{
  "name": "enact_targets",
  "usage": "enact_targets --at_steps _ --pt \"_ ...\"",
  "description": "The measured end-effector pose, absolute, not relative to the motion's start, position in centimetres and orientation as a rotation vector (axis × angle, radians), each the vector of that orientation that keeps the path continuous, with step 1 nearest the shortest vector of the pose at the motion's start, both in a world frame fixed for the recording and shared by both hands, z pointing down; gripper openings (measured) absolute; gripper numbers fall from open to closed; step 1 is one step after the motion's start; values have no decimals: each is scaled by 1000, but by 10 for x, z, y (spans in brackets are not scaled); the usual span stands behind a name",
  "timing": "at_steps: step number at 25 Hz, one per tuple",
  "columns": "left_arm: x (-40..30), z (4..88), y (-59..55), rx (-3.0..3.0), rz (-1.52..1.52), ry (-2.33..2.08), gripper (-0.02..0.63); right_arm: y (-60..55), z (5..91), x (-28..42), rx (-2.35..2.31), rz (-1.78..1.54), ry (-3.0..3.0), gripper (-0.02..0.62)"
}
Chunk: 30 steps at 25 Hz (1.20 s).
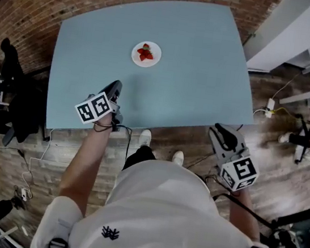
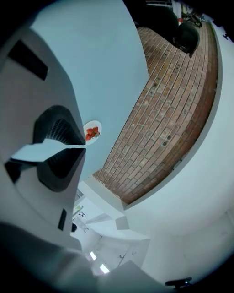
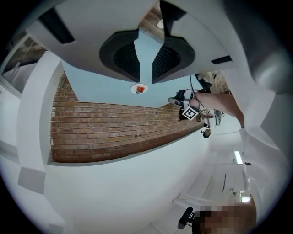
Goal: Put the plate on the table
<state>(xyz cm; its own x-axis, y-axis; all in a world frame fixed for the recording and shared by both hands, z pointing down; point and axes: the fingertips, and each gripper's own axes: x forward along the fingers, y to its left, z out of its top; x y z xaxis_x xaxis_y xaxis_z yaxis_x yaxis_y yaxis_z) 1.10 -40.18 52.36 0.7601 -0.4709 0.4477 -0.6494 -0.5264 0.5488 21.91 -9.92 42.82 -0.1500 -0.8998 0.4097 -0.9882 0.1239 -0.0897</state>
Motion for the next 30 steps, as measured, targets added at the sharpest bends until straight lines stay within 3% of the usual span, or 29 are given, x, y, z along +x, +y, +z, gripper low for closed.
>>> enact_targets --at_steps 9,11,13,30 --pt "4 452 -262 2418 223 -740 2 -74 426 209 1653 421 -2312 82" --pt "6 437 -234 2474 210 -695 2 -69 422 208 1633 398 -2333 20" --pt "6 424 -210 2525 213 -667 2 -63 417 204 1612 388 -2352 8" --pt "47 396 -99 2680 299 -406 2 -43 384 185 1520 252 -2421 8"
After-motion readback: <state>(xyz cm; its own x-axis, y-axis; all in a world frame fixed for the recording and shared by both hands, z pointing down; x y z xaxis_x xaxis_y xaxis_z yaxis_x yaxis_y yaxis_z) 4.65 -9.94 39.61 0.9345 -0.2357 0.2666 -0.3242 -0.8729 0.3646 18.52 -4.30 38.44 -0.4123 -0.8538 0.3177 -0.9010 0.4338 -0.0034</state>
